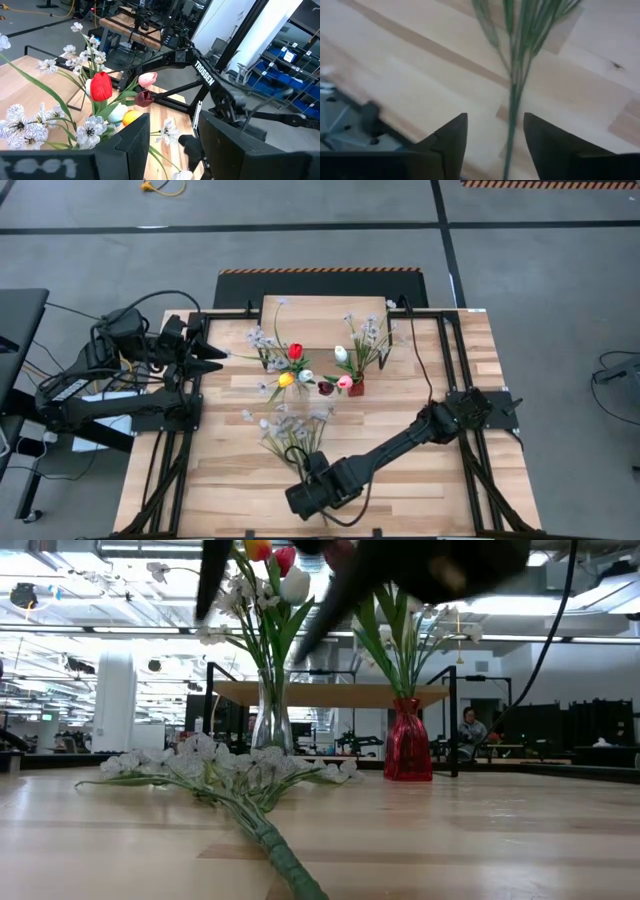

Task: Pick and place flowers into a vace then onto a shelf
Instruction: Put the white flower into the red vase

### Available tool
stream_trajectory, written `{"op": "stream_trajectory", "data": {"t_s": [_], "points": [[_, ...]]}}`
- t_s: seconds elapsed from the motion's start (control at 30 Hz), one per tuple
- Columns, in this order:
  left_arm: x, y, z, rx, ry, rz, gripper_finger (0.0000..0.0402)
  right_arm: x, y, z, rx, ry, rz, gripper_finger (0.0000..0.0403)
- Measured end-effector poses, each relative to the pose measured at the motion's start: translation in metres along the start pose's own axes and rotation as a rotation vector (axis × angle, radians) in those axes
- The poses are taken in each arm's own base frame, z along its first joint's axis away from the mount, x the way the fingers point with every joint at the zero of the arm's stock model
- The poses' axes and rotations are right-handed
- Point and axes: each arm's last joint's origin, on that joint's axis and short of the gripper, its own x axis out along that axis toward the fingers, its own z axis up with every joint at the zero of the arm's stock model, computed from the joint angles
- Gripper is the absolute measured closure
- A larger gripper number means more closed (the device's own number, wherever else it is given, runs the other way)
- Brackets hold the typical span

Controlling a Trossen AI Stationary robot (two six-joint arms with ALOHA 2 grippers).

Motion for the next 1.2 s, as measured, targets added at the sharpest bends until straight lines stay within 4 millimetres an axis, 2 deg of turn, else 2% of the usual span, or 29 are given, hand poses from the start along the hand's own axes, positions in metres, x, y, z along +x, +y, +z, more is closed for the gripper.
{"op": "stream_trajectory", "data": {"t_s": [0.17, 0.47, 0.6, 0.8, 0.93, 1.1, 1.2], "points": [[0.000, 0.000, 0.000, -0.002, 0.003, 0.001, 0.0245, 0.022, -0.007, -0.002, 0.012, 0.005, -0.010, 0.0205], [0.000, 0.000, 0.000, -0.002, 0.003, 0.001, 0.0245, 0.054, -0.014, -0.012, -0.010, 0.016, 0.076, 0.0222], [0.000, 0.000, 0.000, -0.002, 0.003, 0.001, 0.0245, 0.066, -0.024, -0.018, -0.008, 0.052, 0.042, 0.0231], [0.000, 0.000, 0.000, -0.002, 0.003, 0.001, 0.0245, 0.073, -0.035, -0.021, 0.015, 0.089, 0.013, 0.0248], [0.000, 0.000, 0.000, -0.002, 0.003, 0.001, 0.0245, 0.079, -0.041, -0.022, 0.076, 0.109, -0.016, 0.0286], [0.000, 0.000, 0.000, -0.002, 0.003, 0.001, 0.0245, 0.085, -0.050, -0.026, 0.137, 0.126, -0.051, 0.0384], [0.000, 0.000, 0.000, -0.003, 0.004, 0.001, 0.0245, 0.085, -0.051, -0.027, 0.154, 0.118, -0.056, 0.0390]]}}
